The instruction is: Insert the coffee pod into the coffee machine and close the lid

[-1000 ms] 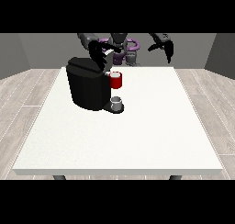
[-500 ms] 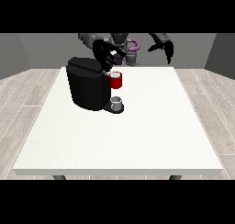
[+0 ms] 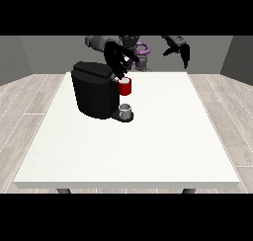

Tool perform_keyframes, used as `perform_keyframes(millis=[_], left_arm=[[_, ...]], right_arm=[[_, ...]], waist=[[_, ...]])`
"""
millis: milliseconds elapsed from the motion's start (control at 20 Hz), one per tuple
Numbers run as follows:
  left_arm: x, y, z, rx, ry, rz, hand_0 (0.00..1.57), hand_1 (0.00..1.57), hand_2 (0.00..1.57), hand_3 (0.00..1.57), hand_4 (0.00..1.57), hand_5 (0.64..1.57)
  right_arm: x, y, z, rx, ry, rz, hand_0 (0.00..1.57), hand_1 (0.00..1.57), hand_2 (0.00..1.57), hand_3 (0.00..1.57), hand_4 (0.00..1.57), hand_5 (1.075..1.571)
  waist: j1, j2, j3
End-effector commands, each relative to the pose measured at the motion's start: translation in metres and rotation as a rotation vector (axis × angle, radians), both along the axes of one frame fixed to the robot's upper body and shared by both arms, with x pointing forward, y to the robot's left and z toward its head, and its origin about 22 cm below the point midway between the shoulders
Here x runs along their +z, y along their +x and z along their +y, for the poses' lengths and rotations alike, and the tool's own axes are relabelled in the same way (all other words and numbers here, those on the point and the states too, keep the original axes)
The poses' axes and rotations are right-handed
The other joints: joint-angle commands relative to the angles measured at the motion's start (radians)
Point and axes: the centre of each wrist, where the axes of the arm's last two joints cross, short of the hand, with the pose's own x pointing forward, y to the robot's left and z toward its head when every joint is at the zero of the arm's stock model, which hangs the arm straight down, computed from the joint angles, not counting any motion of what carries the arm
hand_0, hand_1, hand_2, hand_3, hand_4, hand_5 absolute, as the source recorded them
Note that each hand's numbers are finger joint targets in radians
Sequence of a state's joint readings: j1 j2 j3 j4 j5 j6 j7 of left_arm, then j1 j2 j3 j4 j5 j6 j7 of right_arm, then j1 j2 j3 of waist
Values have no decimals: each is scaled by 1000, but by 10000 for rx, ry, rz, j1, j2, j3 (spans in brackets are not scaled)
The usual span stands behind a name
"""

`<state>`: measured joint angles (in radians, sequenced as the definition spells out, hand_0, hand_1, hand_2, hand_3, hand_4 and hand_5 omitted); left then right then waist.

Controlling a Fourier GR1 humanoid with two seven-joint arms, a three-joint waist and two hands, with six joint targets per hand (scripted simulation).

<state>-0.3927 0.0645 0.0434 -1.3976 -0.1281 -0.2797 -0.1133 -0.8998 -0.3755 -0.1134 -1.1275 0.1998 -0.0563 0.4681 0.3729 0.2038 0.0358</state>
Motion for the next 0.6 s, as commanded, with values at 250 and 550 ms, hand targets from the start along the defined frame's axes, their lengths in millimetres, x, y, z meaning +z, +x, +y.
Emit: perform_keyframes(millis=[250,550], left_arm=[[17,7,-20,-1056,100,-532,0,0,0,0,365,1571],[44,19,-28,-1292,-28,-1027,0,0,0,0,352,1571]], right_arm=[[60,-7,38,1737,-236,-2686,0,0,0,0,0,1571],[77,-9,51,2090,401,-3539,0,0,0,0,0,1571]], waist=[[2026,813,-338],[2316,1436,-351]])
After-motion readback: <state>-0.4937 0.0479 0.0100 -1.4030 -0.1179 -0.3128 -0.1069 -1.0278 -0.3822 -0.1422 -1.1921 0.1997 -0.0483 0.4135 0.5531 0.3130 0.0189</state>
